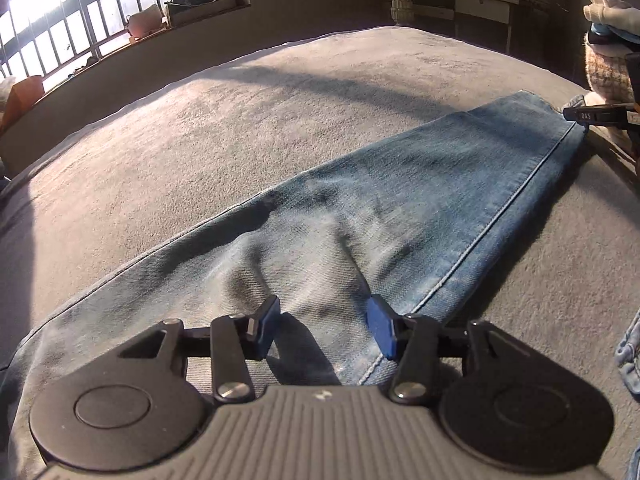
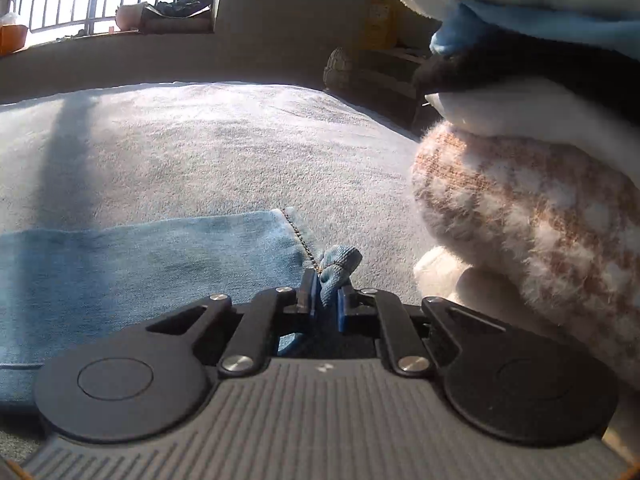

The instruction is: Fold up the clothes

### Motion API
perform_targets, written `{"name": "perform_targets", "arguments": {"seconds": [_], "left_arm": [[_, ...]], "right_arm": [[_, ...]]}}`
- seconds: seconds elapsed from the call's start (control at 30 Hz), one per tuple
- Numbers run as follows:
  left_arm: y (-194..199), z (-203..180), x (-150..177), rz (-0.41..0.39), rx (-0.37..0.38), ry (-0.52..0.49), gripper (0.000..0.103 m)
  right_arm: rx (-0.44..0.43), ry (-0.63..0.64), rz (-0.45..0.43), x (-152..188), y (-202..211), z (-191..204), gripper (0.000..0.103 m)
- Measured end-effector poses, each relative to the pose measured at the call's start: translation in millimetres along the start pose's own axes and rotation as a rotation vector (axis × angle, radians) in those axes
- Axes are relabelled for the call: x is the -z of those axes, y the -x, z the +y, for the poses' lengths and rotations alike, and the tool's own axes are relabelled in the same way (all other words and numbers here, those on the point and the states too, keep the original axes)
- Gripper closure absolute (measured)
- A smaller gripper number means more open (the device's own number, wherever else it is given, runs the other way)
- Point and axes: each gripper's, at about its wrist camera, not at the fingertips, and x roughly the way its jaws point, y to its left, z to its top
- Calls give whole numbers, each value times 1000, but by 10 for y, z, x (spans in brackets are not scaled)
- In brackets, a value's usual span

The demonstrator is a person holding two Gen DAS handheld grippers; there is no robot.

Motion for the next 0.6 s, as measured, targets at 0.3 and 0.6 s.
{"name": "perform_targets", "arguments": {"seconds": [0.3, 0.6], "left_arm": [[1, -21, 33, -8, -9, -2, 51], [-5, -72, 71, -28, -42, 0, 50]], "right_arm": [[93, 152, -157, 1, 471, 143, 66], [-655, 175, -16, -295, 549, 1082, 80]]}}
